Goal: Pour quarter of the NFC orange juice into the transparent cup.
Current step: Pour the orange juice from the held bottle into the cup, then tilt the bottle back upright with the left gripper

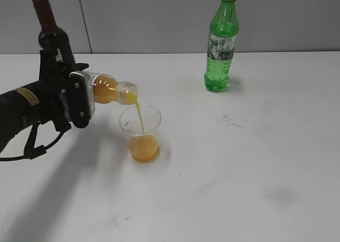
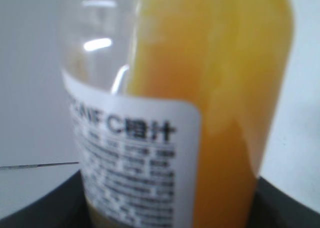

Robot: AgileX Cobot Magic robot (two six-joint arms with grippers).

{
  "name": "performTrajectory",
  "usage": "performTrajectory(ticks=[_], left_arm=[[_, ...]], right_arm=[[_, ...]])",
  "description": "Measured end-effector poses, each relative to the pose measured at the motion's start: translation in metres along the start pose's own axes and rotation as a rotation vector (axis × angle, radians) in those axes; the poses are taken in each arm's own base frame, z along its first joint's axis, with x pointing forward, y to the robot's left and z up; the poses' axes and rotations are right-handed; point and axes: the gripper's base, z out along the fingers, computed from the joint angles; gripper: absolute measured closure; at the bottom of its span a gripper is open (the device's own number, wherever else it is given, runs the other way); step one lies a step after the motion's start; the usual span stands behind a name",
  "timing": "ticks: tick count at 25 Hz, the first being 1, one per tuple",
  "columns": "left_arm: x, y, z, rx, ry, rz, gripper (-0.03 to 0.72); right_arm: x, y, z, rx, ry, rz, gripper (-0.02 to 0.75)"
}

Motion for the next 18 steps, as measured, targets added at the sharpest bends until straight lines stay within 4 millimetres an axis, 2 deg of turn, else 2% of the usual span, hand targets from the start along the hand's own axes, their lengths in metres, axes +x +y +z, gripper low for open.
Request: performTrajectory(ticks=[15, 18], left_arm=[[-0.0001, 0.0001, 0.0, -0.002, -0.001, 0.0, 0.223], [-0.0001, -0.0001, 0.0001, -0.001, -0.001, -0.062, 0.223]], right_arm=[[0.0, 0.0, 0.0, 0.0, 0.0, 0.0, 0.148], [0.0, 0.0, 0.0, 0.0, 0.0, 0.0, 0.148]])
